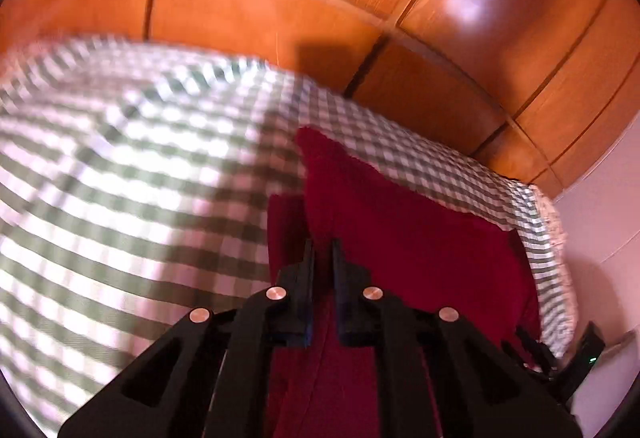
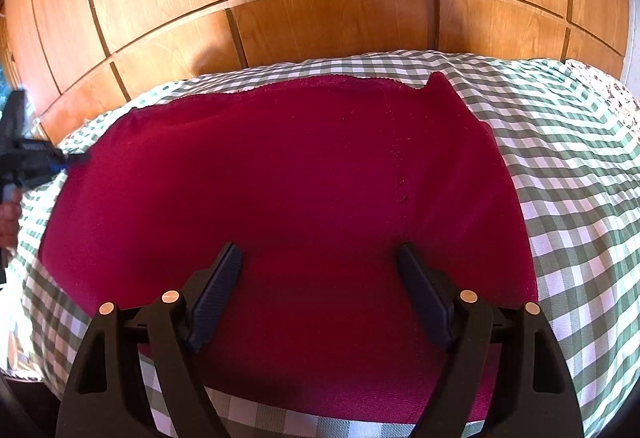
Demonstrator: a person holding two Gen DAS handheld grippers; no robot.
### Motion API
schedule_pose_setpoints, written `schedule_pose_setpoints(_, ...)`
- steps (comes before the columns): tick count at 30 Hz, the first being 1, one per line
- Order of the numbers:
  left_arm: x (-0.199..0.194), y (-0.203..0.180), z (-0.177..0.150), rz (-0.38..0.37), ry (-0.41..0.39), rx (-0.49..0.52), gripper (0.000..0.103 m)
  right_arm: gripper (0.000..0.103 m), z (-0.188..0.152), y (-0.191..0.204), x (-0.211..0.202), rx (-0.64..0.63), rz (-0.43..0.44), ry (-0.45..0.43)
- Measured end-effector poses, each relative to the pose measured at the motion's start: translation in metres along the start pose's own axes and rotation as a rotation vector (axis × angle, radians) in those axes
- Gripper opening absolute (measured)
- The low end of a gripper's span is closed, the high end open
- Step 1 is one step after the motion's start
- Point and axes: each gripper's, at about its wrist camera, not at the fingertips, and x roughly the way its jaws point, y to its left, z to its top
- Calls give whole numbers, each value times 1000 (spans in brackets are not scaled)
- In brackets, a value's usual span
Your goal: Fold small clothes
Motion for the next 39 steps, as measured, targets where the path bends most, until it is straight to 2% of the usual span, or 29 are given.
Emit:
schedule_pose_setpoints(1,3,-4,-2,43,2,27,7,80,0,0,0,1,-1,0)
schedule_pose_setpoints(2,17,-8,-8,119,33,69,7,80,0,0,0,3,-3,-1)
schedule_pose_setpoints(5,54,-3,-24,183,153,58,11,81,0,1,1,5,-12,-9)
schedule_pose_setpoints(8,45,-17,-28,232,107,70,14,81,-1,0,1,2,-9,-7)
schedule_pose_setpoints(10,33,-25,-29,250,81,69,22,81,2,0,1,-1,-7,9)
schedule_pose_setpoints(13,9,-40,-34,227,12,103,30,80,17,-7,-7,34,33,55)
schedule_pose_setpoints(14,-2,-45,-37,214,-15,119,33,74,25,-13,-17,64,35,33)
schedule_pose_setpoints(15,-8,-51,-37,199,-32,130,34,72,31,-20,-26,75,5,-2)
schedule_pose_setpoints(17,-16,-63,-42,153,-55,154,44,72,45,-37,-36,119,-68,-50)
schedule_pose_setpoints(19,-18,-73,-48,133,-60,185,46,70,55,-56,-31,168,-115,-36)
schedule_pose_setpoints(21,-9,-81,-52,134,-45,209,46,65,66,-73,-18,204,-171,-17)
schedule_pose_setpoints(22,-6,-82,-53,128,-33,210,46,64,71,-78,-10,212,-174,-4)
schedule_pose_setpoints(25,0,-89,-54,128,-9,223,46,50,83,-85,24,204,-169,81)
schedule_pose_setpoints(27,2,-91,-54,139,-12,237,48,18,87,-80,38,164,-163,110)
schedule_pose_setpoints(29,-2,-93,-55,145,-22,241,51,7,92,-72,38,111,-186,103)
schedule_pose_setpoints(33,1,-92,-55,157,-23,245,52,6,97,-72,15,80,-239,19)
schedule_pose_setpoints(39,17,-85,-60,176,28,240,52,6,77,-92,59,127,-294,111)
